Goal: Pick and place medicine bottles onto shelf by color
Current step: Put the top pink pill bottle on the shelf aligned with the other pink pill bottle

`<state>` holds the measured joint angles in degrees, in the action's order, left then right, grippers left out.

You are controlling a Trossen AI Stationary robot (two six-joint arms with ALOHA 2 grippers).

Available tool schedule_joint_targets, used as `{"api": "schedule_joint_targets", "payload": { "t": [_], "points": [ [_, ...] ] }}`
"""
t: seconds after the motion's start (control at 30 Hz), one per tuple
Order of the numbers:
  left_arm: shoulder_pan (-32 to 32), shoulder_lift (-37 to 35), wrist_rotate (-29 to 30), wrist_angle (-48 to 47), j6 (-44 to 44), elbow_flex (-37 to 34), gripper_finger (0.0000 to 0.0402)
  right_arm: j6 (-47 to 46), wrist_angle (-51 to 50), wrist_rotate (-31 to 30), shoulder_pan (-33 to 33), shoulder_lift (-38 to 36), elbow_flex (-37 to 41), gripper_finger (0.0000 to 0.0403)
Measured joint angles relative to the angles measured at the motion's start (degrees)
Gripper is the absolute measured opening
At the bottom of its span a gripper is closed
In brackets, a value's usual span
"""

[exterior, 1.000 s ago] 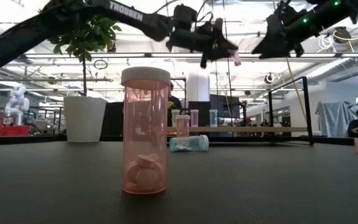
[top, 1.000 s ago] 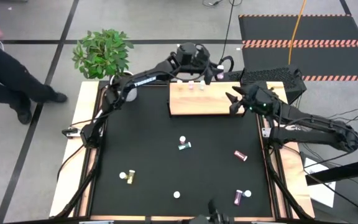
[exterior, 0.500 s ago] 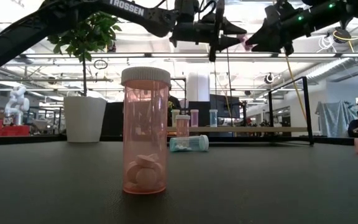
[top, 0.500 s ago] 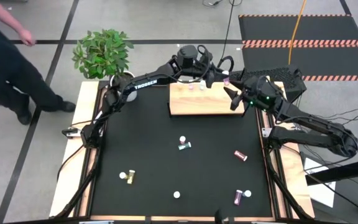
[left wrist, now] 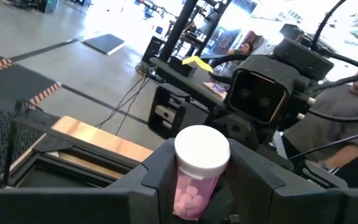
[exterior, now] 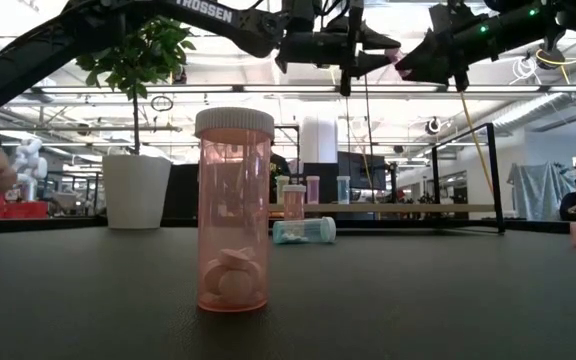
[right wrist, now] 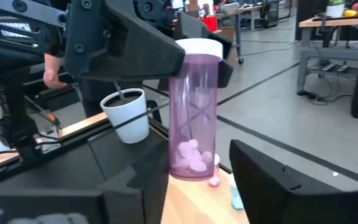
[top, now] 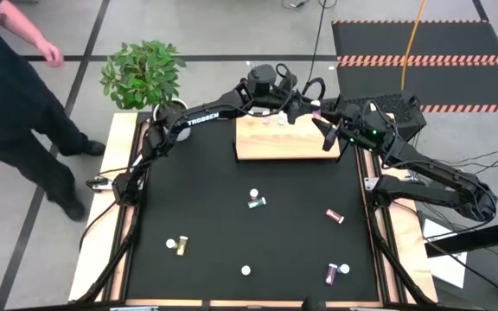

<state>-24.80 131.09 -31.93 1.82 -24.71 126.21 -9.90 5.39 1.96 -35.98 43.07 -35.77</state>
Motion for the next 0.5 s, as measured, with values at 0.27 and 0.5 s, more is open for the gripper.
{"api": "schedule_joint_targets", "payload": {
  "t": [0.27, 0.5],
  "points": [
    [0.1, 0.0, -0.8, -0.9, 0.2, 0.0, 0.0125, -1.3, -1.5, 1.8, -0.4, -0.1, -0.1, 0.0109],
    [-1.2, -0.2, -4.0, -5.9, 5.0, 0.0, 0.0176, 2.1, -6.7, 1.4, -0.4, -0.1, -0.1, 0.0102]
  ]
}}
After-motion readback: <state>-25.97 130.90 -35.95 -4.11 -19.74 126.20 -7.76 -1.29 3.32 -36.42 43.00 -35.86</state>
